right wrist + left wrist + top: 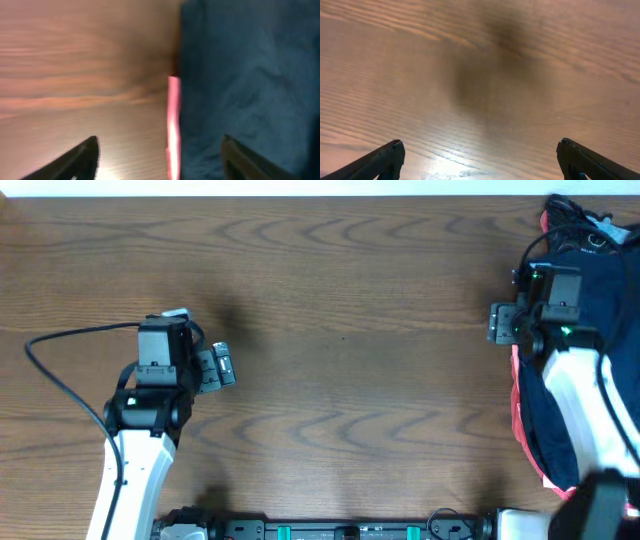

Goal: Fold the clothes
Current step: 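Reach the right gripper into the clothing pile and grasp navy pants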

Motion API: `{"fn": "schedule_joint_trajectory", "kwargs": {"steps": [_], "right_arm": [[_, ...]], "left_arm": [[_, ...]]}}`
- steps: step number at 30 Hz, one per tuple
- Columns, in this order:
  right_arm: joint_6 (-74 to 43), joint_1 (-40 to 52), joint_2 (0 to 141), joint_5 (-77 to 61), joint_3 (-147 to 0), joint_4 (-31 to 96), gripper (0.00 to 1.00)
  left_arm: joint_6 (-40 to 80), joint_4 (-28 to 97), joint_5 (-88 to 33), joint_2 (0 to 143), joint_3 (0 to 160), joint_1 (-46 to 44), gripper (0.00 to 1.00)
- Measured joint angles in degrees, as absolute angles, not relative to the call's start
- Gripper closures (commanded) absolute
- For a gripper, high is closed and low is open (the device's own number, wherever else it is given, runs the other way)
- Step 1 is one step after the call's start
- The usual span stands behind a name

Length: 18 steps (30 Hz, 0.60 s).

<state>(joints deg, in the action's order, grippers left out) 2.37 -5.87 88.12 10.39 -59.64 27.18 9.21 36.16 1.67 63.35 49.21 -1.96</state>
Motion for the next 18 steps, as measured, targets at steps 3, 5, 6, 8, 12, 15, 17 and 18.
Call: {"fn": "schedule_joint_trajectory", "kwargs": {"steps": [3,5,6,8,12,15,17,18], "right_arm": [[1.6,-7.8,93.7,13.4,-59.6,25.8,0.38],[0.9,-9.0,97.2,14.9,-59.6,25.1,0.43],[0.6,-9.3,98.3,15.2,-59.6,24.7,0.45],[-0.2,-10.0,100.4,15.9,-59.6,23.9,0.52],[-1.6,-10.5,103.1,16.8,-59.6,23.1,0.65],[-2.2,-10.5,103.7,17.1,-59.6,23.0,0.77],[-2.3,-10.5,103.7,17.5,-59.6,23.0,0.88],[-2.5,-10.7,103.7,17.8,-59.6,22.9,0.93]], "left_arm": [[9.2,36.2,1.7,64.1,49.2,-2.0,0.02],[9.3,36.2,1.7,64.1,49.2,-2.0,0.02],[9.4,36.2,1.7,64.1,49.2,-2.0,0.02],[9.4,36.2,1.7,64.1,49.2,-2.0,0.02],[9.5,36.2,1.7,64.1,49.2,-2.0,0.02],[9.6,36.2,1.7,64.1,49.2,-2.0,0.02],[9.6,36.2,1.7,64.1,49.2,-2.0,0.02],[9.6,36.2,1.7,64.1,49.2,-2.0,0.02]]}}
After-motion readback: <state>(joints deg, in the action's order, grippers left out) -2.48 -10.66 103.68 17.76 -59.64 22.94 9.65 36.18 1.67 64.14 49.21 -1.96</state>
